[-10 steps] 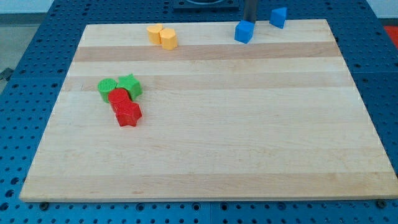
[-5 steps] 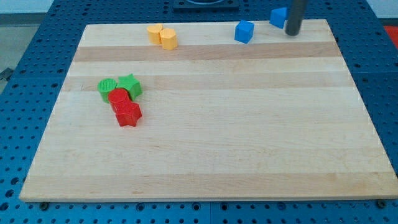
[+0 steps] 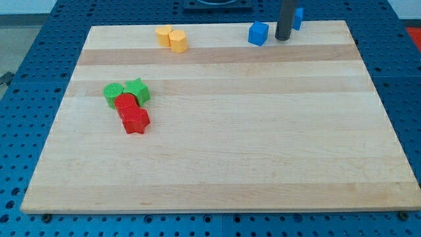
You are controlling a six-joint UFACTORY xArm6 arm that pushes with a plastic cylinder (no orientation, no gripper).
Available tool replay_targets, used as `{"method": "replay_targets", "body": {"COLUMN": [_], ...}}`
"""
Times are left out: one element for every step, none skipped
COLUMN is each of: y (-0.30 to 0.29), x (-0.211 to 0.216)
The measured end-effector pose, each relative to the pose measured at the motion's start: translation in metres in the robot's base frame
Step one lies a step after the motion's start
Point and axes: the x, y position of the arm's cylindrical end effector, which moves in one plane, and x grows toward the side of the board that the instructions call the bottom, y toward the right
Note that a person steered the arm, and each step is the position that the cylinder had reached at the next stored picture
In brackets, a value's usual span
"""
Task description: Place your hand at left side of the blue cube
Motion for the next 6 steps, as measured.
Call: {"method": "replay_targets", "body": {"y": [-0.002,-0.009,-0.034,-0.080,-0.129,-0.132], "x": [-0.026,-0.051,-0.050,-0.050,-0.049,-0.049]}}
